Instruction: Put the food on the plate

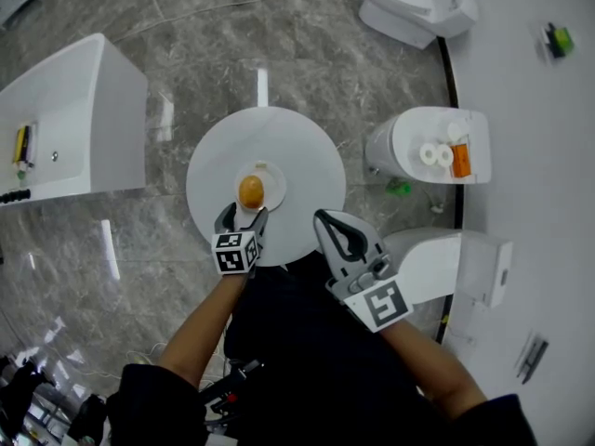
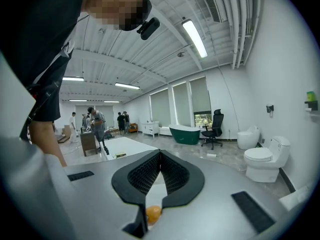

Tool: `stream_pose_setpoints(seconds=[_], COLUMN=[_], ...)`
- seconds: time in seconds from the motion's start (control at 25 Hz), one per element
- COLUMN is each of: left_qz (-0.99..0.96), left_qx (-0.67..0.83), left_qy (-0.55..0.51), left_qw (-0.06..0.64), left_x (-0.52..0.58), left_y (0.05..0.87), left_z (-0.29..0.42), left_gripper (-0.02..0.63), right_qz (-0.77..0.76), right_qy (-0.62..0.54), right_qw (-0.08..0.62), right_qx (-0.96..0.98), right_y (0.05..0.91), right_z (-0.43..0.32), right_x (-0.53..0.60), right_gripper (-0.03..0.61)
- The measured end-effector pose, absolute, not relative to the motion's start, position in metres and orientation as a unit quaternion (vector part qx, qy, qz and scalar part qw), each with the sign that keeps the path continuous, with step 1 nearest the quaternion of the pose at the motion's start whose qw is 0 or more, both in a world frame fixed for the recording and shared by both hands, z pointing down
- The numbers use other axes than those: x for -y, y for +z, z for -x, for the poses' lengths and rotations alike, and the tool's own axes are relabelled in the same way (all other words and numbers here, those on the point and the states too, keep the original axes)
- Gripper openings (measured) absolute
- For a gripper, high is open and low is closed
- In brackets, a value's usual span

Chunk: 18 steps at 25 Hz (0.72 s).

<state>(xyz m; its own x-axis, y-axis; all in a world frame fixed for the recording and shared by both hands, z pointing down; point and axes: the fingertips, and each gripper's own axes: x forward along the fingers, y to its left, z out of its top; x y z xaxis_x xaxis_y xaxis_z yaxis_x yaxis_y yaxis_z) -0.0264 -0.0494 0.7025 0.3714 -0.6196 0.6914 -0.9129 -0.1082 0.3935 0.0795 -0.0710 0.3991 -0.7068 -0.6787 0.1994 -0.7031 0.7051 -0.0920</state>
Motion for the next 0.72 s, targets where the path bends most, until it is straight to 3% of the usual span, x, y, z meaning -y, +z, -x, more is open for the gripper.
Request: stream_pose_setpoints(seconds=[0.72], left_qz=[-0.744], left_qx=[0.56], left_qy=[0.082], left_qw=[0.356], left_x=[0.023], left_y=[0.613], left_z=[0.041], left_gripper=[0.337], right_qz=[-0.377], right_qy=[0.057], right_qw=[0.054], right_qx=[0.923], right_y=[0.381], right_z=[-0.063], right_x=[0.032], right_gripper=[0.008])
